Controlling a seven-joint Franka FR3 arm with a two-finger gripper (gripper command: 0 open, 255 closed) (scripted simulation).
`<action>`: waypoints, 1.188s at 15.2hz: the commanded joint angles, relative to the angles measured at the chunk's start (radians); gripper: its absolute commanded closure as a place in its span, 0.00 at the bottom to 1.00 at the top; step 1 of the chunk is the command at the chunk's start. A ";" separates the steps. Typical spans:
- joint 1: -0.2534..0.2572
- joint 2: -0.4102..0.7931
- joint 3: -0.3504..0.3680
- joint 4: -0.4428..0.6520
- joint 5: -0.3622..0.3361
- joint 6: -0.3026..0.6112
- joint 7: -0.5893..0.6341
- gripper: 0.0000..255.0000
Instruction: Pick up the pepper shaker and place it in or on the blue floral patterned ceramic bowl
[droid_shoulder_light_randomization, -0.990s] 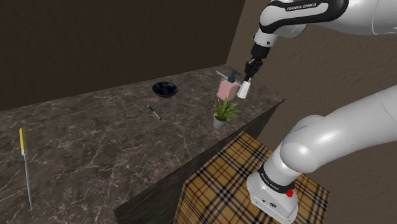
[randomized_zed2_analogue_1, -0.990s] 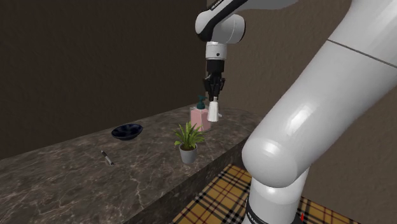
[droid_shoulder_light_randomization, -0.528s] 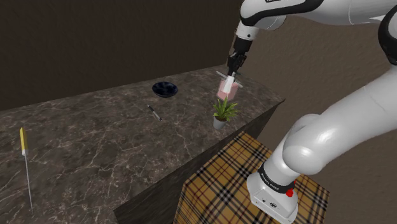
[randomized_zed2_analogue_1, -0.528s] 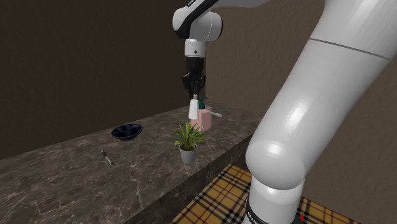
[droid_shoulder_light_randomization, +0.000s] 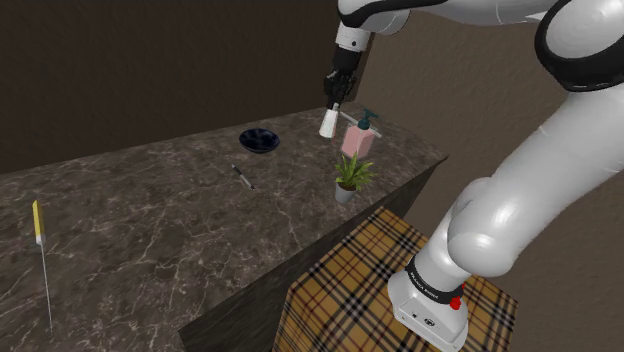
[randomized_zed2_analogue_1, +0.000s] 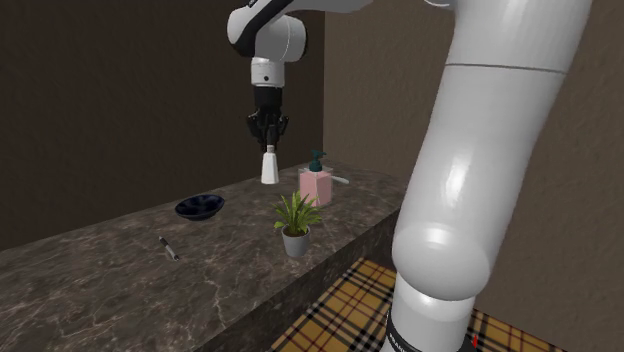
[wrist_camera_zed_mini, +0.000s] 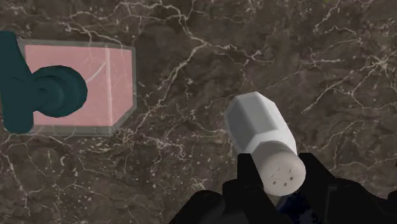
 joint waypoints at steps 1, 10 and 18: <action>0.017 0.057 0.015 0.071 0.024 -0.017 0.024 1.00; 0.061 0.334 0.068 0.436 0.115 -0.110 0.117 1.00; 0.061 0.594 0.104 0.806 0.173 -0.219 0.189 1.00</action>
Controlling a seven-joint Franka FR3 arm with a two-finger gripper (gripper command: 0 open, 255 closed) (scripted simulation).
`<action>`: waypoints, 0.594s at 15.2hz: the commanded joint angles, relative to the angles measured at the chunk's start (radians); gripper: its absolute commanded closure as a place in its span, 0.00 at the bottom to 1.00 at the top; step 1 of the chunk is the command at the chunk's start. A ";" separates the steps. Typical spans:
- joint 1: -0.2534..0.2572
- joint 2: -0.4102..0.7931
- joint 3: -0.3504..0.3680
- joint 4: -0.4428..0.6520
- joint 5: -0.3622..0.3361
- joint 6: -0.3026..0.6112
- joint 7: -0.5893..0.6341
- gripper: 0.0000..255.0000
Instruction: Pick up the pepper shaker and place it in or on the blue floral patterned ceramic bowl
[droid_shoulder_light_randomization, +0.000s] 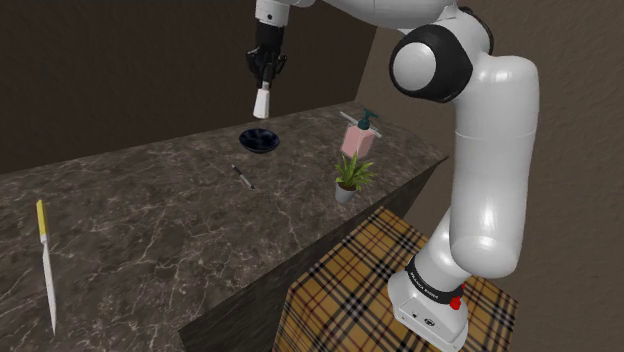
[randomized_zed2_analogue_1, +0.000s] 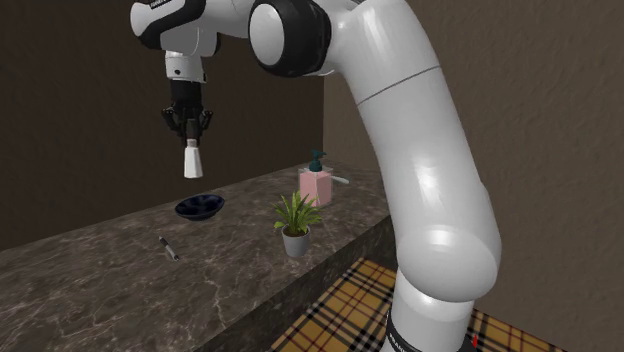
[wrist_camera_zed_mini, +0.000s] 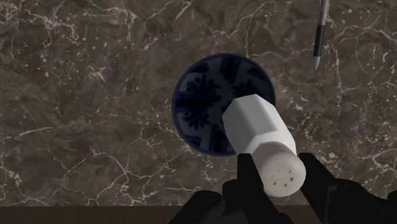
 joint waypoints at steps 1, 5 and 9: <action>0.000 0.015 0.002 0.001 0.003 0.014 0.000 1.00; 0.006 0.009 0.002 -0.063 0.003 0.071 -0.006 1.00; 0.011 0.008 0.003 -0.118 0.004 0.125 -0.013 1.00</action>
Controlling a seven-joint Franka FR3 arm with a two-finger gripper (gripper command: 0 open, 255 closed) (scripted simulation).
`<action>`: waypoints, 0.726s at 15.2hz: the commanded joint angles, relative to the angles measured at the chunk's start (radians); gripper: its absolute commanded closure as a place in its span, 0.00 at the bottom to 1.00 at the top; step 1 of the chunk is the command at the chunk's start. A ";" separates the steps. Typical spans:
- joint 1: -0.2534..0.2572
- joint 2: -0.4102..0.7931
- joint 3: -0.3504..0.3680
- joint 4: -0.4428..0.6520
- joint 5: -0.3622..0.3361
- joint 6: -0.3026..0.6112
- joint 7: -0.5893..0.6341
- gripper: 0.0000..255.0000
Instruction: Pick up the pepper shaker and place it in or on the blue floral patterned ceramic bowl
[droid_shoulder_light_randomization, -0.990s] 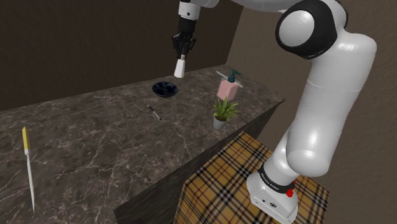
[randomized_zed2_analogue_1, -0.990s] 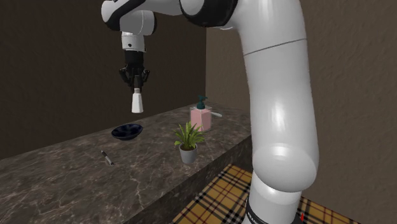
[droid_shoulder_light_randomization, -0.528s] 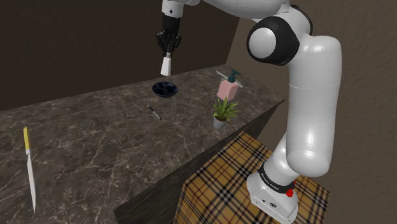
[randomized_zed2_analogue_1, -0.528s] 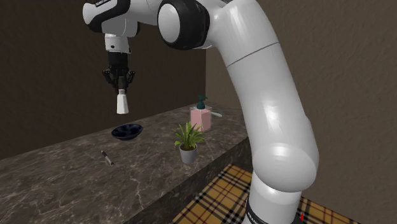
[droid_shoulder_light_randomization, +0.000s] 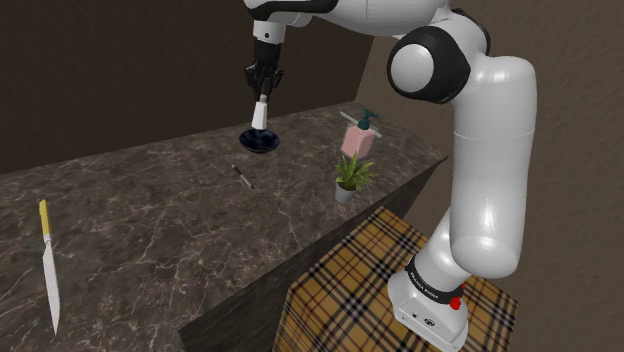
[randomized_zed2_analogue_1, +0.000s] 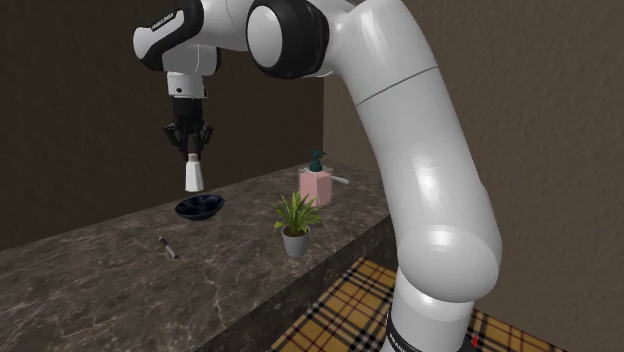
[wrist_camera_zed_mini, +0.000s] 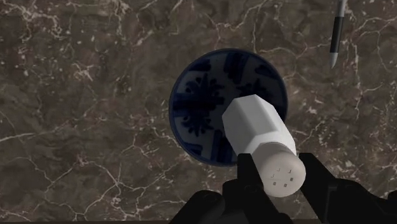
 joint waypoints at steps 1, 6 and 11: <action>0.003 -0.003 0.000 -0.034 0.001 0.032 -0.004 1.00; 0.007 0.003 0.002 -0.092 0.005 0.095 -0.012 1.00; 0.009 0.014 0.005 -0.135 0.010 0.147 -0.020 1.00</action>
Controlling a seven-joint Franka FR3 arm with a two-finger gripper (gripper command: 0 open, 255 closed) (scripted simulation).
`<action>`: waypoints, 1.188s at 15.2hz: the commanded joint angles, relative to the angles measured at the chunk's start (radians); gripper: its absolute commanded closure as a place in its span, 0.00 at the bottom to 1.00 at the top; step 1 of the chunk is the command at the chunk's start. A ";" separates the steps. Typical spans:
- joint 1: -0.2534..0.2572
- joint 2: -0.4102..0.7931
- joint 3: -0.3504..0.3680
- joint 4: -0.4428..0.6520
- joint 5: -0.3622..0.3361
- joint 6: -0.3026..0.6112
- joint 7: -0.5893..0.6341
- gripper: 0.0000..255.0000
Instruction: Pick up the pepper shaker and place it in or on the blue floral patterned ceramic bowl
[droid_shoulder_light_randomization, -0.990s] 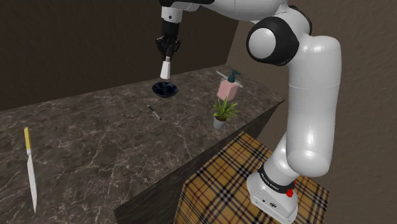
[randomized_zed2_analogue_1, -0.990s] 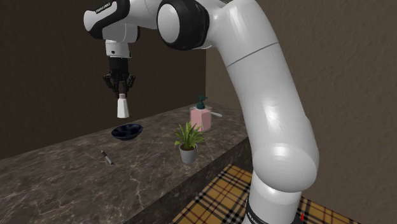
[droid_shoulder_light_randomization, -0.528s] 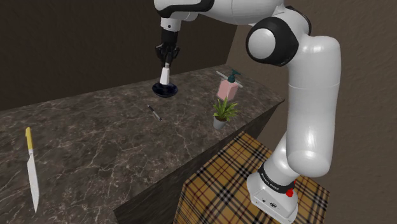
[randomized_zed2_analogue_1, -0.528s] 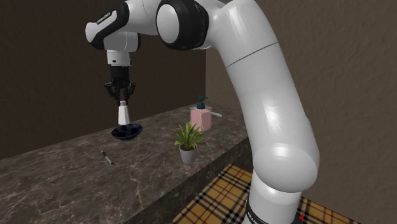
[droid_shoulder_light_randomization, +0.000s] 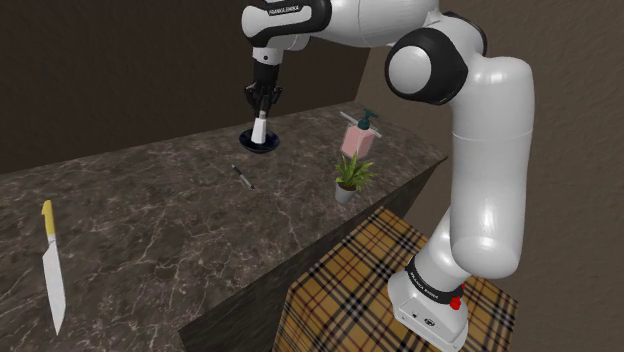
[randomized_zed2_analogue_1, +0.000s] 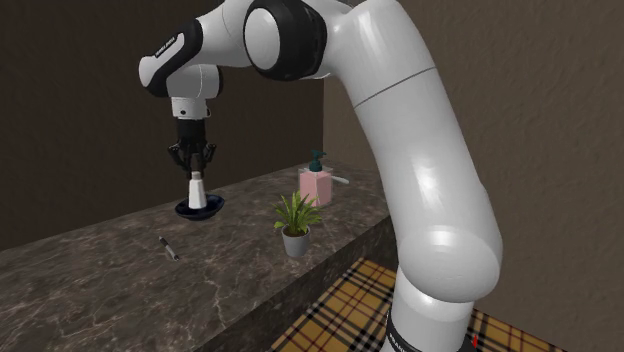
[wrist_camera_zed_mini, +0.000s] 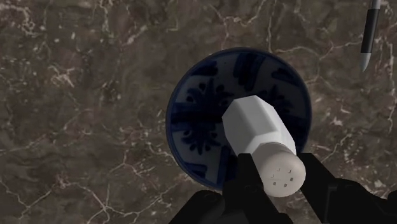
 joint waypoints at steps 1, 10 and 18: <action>0.001 0.002 0.001 -0.008 0.001 0.010 -0.001 1.00; 0.001 0.002 0.001 -0.007 0.001 0.010 -0.001 0.00; -0.013 -0.008 -0.005 0.105 -0.006 -0.111 0.008 0.00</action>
